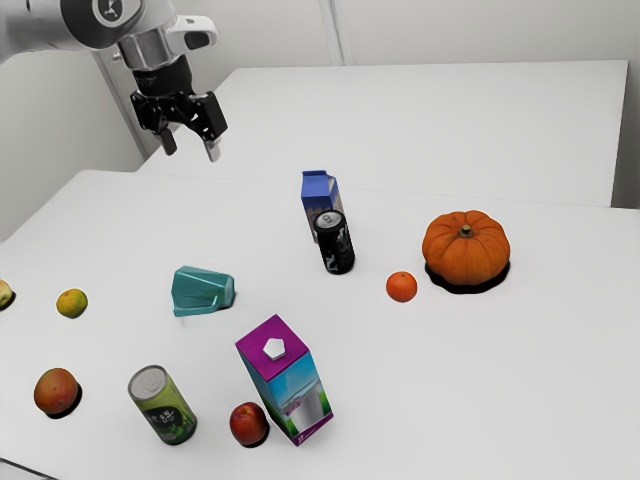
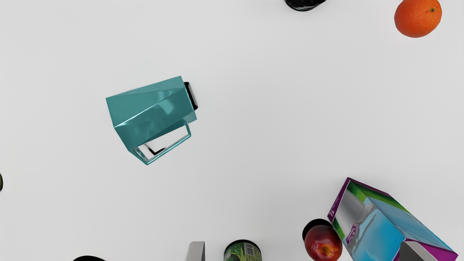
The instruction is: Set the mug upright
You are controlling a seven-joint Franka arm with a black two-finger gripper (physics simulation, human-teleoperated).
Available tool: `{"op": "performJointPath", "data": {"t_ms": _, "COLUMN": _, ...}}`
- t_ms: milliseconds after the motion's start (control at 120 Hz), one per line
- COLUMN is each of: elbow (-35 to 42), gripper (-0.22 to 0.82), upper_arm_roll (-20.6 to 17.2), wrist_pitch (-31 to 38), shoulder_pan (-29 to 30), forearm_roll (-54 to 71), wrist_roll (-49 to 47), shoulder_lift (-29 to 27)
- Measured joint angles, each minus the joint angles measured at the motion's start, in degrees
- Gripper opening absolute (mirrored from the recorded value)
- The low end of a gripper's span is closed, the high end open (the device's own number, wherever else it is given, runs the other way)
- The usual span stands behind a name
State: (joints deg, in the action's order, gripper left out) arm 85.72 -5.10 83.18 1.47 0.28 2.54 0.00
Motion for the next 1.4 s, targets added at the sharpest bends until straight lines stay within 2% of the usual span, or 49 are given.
{"op": "performJointPath", "data": {"t_ms": 392, "elbow": -2.53, "gripper": 0.58, "upper_arm_roll": 0.06, "wrist_pitch": -0.47, "shoulder_pan": 0.86, "forearm_roll": 0.17, "wrist_roll": 0.39, "shoulder_lift": 2.75}}
{"op": "performJointPath", "data": {"t_ms": 642, "elbow": -3.23, "gripper": 0.58, "upper_arm_roll": 0.61, "wrist_pitch": -0.73, "shoulder_pan": 12.5, "forearm_roll": -1.56, "wrist_roll": 3.37, "shoulder_lift": 5.45}}
{"op": "performJointPath", "data": {"t_ms": 875, "elbow": -2.41, "gripper": 0.58, "upper_arm_roll": 1.15, "wrist_pitch": 0.11, "shoulder_pan": 17.67, "forearm_roll": -5.22, "wrist_roll": 7.33, "shoulder_lift": 8.58}}
{"op": "performJointPath", "data": {"t_ms": 1108, "elbow": 4.15, "gripper": 0.58, "upper_arm_roll": 1.54, "wrist_pitch": 5.15, "shoulder_pan": 22.11, "forearm_roll": -10.89, "wrist_roll": 12.15, "shoulder_lift": 10.87}}
{"op": "performJointPath", "data": {"t_ms": 1400, "elbow": 14.28, "gripper": 0.57, "upper_arm_roll": 2.56, "wrist_pitch": 13.24, "shoulder_pan": 24.05, "forearm_roll": -18.4, "wrist_roll": 17.95, "shoulder_lift": 11.32}}
